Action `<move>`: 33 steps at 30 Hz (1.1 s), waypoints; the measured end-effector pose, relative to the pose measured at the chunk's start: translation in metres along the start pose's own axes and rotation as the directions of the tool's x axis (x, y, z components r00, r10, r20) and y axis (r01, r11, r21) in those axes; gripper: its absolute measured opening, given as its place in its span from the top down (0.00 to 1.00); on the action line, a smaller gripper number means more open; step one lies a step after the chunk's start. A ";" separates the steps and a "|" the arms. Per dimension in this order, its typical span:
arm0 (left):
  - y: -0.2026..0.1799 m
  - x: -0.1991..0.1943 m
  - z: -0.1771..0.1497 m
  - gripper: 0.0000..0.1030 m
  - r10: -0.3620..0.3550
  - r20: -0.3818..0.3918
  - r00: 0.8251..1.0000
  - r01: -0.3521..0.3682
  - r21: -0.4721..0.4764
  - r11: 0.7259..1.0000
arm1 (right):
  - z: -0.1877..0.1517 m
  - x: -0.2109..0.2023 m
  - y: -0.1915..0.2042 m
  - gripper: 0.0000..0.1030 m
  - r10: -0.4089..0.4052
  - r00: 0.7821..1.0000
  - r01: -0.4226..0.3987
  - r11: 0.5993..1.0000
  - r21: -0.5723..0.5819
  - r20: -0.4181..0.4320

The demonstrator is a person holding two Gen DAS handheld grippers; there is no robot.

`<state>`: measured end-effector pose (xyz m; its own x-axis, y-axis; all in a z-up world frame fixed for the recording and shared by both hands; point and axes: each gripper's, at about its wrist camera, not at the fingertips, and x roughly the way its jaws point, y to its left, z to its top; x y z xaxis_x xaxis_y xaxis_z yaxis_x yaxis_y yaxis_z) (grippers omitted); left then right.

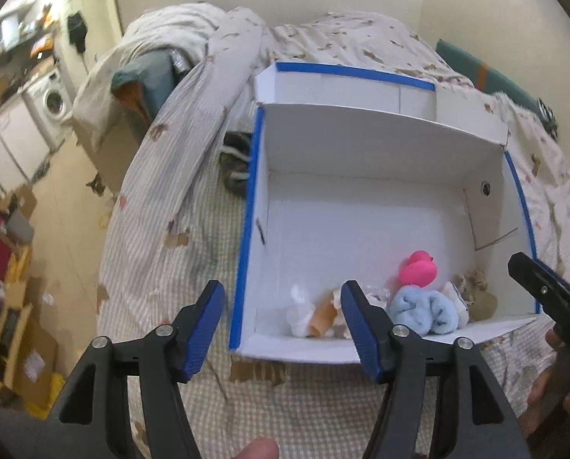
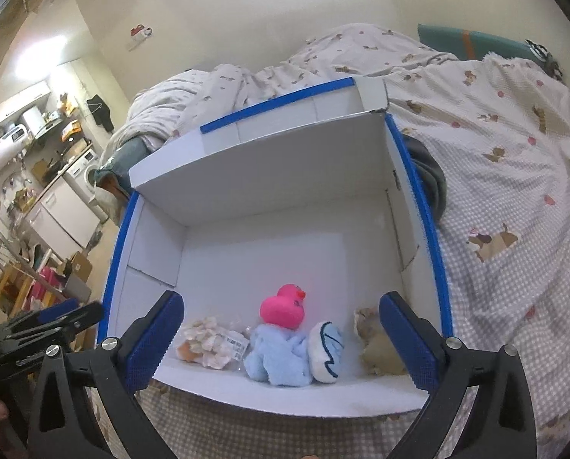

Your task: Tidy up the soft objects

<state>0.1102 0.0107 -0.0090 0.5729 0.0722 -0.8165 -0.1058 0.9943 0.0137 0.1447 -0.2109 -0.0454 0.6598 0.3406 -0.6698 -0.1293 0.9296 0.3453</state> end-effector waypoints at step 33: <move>0.012 -0.036 -0.048 0.00 -0.061 0.185 0.981 0.068 -0.028 0.997 | -0.040 -0.049 0.047 0.00 -0.124 0.985 0.146 0.969 -0.199 0.121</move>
<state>0.0487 0.0163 -0.0071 0.7188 0.0243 -0.6948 -0.0893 0.9943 -0.0576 0.0766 -0.1781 -0.0229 0.7555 0.2035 -0.6227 -0.1760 0.9786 0.1063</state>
